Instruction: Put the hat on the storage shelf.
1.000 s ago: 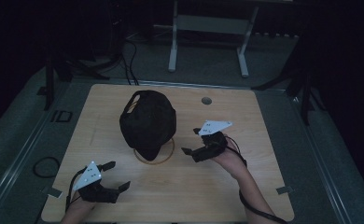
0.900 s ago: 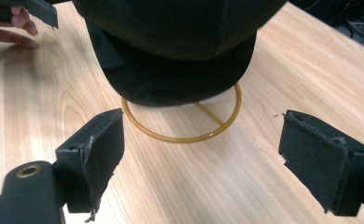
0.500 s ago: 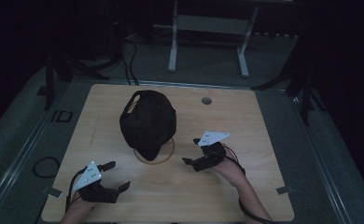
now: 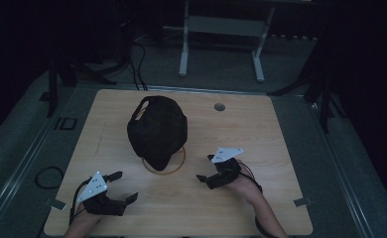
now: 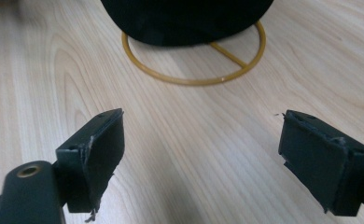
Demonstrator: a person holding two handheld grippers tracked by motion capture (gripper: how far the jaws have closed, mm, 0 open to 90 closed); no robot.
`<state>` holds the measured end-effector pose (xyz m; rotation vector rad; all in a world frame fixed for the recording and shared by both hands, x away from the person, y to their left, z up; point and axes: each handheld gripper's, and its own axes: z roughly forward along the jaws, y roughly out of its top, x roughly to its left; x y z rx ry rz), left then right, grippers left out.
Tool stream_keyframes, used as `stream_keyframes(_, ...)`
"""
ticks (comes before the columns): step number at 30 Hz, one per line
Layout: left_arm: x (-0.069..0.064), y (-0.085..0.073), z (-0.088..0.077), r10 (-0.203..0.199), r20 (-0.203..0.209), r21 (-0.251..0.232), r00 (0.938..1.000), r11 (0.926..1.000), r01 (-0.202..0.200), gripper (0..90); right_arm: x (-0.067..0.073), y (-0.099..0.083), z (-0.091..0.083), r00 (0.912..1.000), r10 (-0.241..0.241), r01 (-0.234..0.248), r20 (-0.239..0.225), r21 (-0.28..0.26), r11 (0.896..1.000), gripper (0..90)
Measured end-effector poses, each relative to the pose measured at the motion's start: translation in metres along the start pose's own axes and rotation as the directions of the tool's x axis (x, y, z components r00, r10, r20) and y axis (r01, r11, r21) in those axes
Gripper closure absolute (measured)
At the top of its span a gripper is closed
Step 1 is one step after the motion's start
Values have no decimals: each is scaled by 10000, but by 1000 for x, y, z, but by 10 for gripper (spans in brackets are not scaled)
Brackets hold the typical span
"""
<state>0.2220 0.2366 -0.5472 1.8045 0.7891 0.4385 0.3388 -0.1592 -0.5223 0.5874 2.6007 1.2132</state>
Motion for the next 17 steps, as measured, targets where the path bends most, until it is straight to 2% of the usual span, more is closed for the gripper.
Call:
stream_keyframes(6, 0, 0, 0, -13, -2, 3, 10000, 10000, 13, 53, 0, -2, -5, 10000, 20, -19, 89, -201, 9998, 144)
stream_keyframes(17, 0, 0, 0, -11, 13, 10, 10000, 10000, 11, 53, -1, -5, -4, 9999, -98, 99, 97, -106, 9999, 150)
